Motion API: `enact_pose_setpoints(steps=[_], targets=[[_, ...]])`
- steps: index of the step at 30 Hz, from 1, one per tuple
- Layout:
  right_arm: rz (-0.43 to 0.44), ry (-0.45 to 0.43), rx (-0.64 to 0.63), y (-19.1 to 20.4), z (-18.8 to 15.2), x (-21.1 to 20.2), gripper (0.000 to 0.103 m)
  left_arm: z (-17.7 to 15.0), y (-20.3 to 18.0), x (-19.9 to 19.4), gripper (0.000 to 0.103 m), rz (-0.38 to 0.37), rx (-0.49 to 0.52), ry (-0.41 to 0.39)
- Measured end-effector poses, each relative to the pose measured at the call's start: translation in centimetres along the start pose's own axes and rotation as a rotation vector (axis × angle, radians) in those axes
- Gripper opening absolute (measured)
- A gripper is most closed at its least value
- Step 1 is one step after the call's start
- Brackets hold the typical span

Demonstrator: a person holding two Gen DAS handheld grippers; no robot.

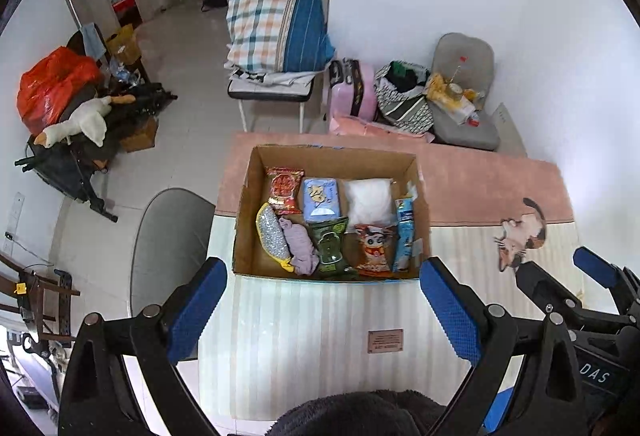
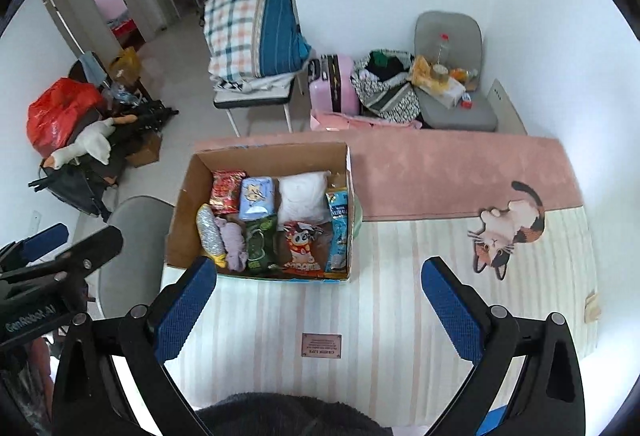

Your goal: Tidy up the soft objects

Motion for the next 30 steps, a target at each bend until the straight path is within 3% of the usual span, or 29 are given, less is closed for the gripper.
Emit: enact_pose_setpoints(steps=[4, 11, 20, 30], targets=[[0.008, -0.055, -0.022, 0.8, 0.2, -3.9, 0.103, -0.2, -0.4, -2.4, 0.099, -0.016, 0.002, -0.035], [-0.044, -0.107, -0.052, 0.7, 0.5, -7.0, 0.103, -0.5, 0.3, -4.1, 0.099, 0.004, -0.021, -0.077], [-0.116, -0.106, -0.052, -0.2, 0.6, -6.2, 0.103, -1.4, 0.4, -2.9, 0.099, 0.010, -0.018, -0.048], [-0.127, -0.088, -0.045, -0.7, 0.3, -4.9, 0.103, -1.4, 0.6, -2.8, 0.099, 0.014, -0.028, -0.045]])
Point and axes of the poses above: each gripper's, at about its wrist camera, not at the fingertips, and x roughly the way its jaws point, y to its left, z to its top, the point moved 10 cm from there along x, roughly the way its jaws point, and after that the axes turned 6 degrees about -x, right-handed, at the moved point
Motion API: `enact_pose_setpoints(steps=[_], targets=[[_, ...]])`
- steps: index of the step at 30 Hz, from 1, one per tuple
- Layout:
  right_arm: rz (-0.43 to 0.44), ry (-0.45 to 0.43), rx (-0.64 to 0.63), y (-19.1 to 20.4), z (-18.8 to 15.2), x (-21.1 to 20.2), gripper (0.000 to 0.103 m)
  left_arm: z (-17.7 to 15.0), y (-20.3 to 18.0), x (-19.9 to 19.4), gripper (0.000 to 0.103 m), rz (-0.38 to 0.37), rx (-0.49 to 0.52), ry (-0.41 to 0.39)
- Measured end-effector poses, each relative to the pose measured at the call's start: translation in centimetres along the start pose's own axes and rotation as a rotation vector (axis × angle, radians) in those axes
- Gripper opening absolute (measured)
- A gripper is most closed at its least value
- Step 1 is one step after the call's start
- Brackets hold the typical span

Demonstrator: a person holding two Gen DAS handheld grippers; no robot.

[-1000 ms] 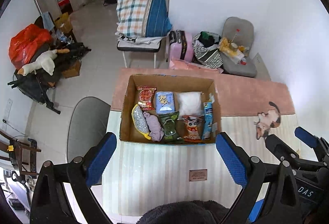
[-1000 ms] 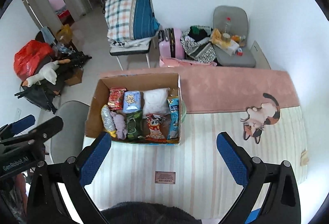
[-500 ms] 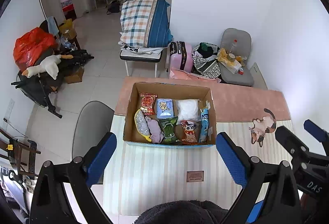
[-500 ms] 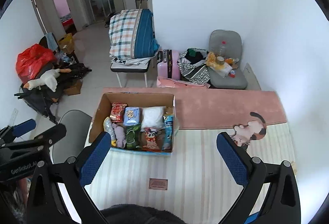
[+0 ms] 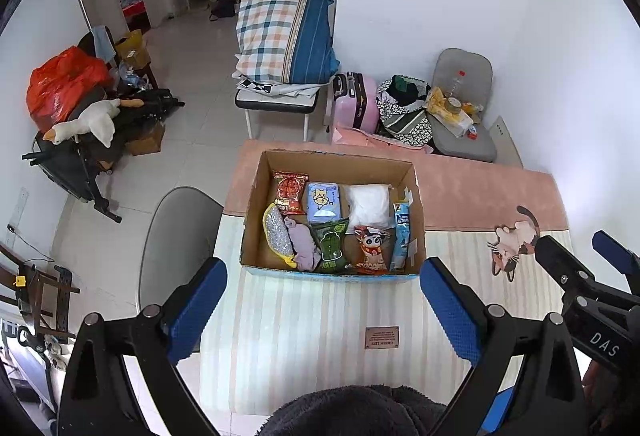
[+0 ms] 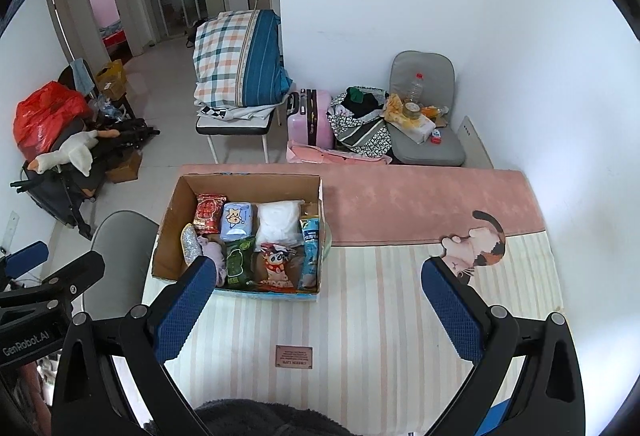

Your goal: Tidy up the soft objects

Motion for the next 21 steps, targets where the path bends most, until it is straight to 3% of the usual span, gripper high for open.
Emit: enact_pose_setpoints(steps=[21], targets=[[0.014, 0.002, -0.002, 0.54, -0.13, -0.38, 0.103, -0.43, 0.24, 0.30, 0.099, 0.010, 0.008, 0.004]])
Point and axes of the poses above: each gripper's, at about its wrist camera, not at the fingertips, and x roughly the way its jaws point, y to its left, z to its top, the point moved 10 cm from there along x, roughly the way its jaws point, and after that the axes turned 6 degrees about -x, right-handed, at the moved point
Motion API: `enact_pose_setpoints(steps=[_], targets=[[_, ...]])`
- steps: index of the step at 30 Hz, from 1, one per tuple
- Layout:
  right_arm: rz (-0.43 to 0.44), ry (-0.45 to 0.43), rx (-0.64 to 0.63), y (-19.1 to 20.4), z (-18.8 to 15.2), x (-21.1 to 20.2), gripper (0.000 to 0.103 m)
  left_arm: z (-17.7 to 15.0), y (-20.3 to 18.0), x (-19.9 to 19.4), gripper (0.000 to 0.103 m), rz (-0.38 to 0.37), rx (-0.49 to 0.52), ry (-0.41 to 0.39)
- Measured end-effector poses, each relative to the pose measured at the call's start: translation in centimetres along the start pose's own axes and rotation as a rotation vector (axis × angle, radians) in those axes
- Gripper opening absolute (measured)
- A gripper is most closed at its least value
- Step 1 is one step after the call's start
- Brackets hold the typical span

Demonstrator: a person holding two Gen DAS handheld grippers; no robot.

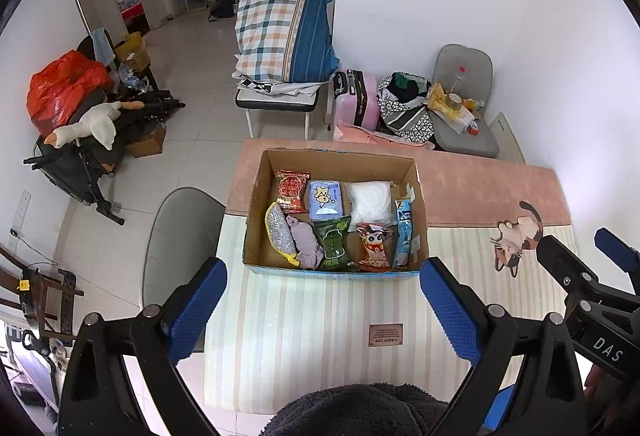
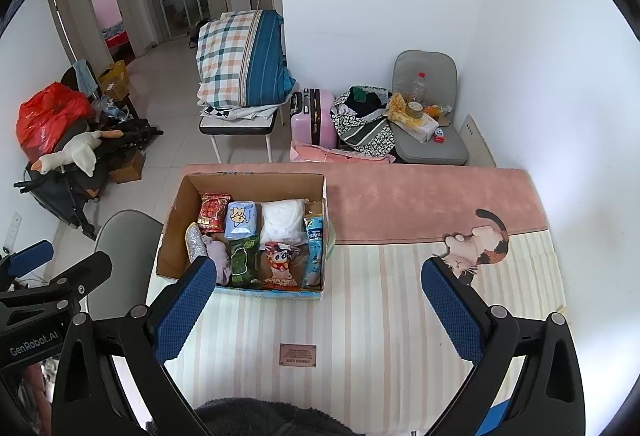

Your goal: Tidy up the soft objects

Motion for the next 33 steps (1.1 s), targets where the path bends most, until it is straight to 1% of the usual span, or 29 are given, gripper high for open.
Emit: enact_pose_setpoints(steps=[8, 20, 33], targets=[[-0.004, -0.005, -0.005, 0.0, 0.0, 0.0, 0.103, 0.1, -0.1, 0.0, 0.099, -0.001, 0.000, -0.003], [0.002, -0.024, -0.013, -0.5, 1.2, -0.4, 0.103, 1.1, -0.2, -0.4, 0.099, 0.000, 0.018, -0.026], [0.004, -0.021, -0.020, -0.3, 1.1, -0.6, 0.103, 1.1, -0.2, -0.6, 0.099, 0.002, 0.016, -0.028]])
Point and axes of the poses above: each gripper's, at about its wrist camera, not at the fingertips, and x roughly the way its jaws point, y to its left, z to its top, the point moved 10 cm from there along x, roughly the way its jaws point, and after that the axes turned 6 degrees about -x, right-handed, at the moved point
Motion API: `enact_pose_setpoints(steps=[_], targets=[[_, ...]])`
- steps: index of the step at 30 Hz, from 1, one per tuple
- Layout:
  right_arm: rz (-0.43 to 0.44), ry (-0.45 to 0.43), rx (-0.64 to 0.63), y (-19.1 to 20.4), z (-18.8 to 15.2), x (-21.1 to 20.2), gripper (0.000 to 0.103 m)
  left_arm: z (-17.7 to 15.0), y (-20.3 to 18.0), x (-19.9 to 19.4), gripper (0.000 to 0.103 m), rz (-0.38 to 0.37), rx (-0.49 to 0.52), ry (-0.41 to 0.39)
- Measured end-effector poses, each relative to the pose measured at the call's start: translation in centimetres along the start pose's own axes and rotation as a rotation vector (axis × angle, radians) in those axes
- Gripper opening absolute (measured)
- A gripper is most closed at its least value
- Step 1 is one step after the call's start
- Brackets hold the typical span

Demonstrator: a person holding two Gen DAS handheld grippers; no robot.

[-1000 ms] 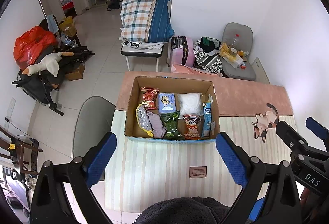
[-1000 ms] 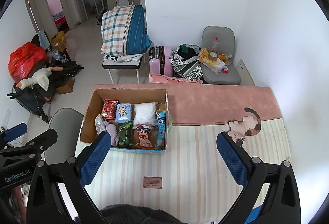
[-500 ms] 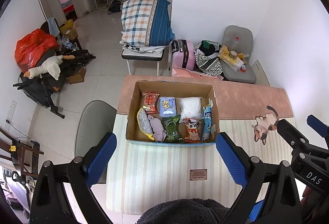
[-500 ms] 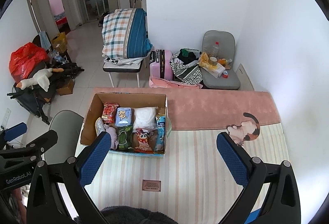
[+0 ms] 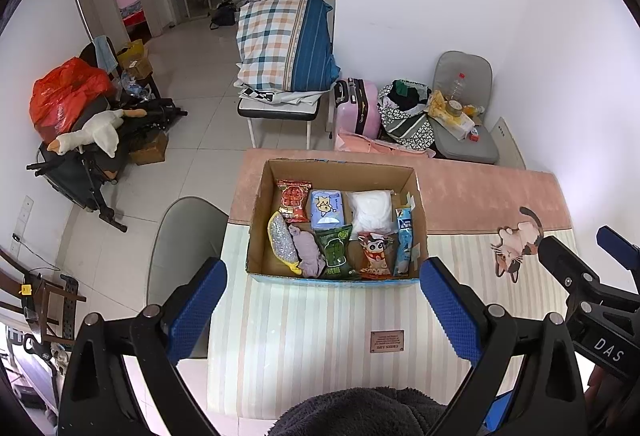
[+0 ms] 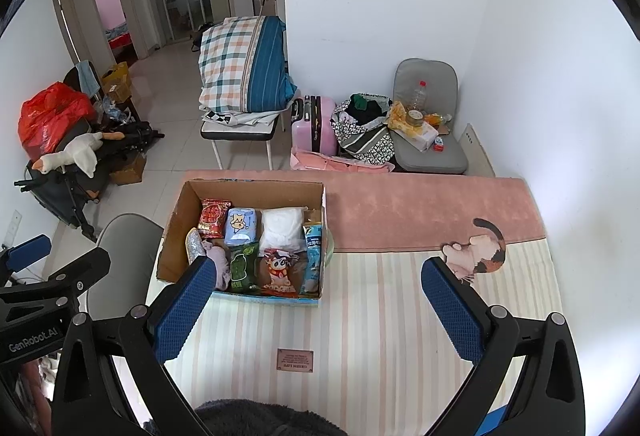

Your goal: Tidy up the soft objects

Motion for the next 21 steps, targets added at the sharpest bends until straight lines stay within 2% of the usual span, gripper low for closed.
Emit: enact_pose_setpoints(steps=[21], targets=[[-0.016, -0.012, 0.010, -0.42, -0.57, -0.49, 0.103, 0.21, 0.11, -0.45, 0.099, -0.003, 0.006, -0.012]])
Point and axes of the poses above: each gripper's, at about its wrist camera, not at the fingertips, and x roughly the way its jaws point, y to its left, z to its top, the point moved 10 cm from there along x, roughly the way its jaws point, and after that the axes turned 6 degrees about -x, right-handed, at the moved point
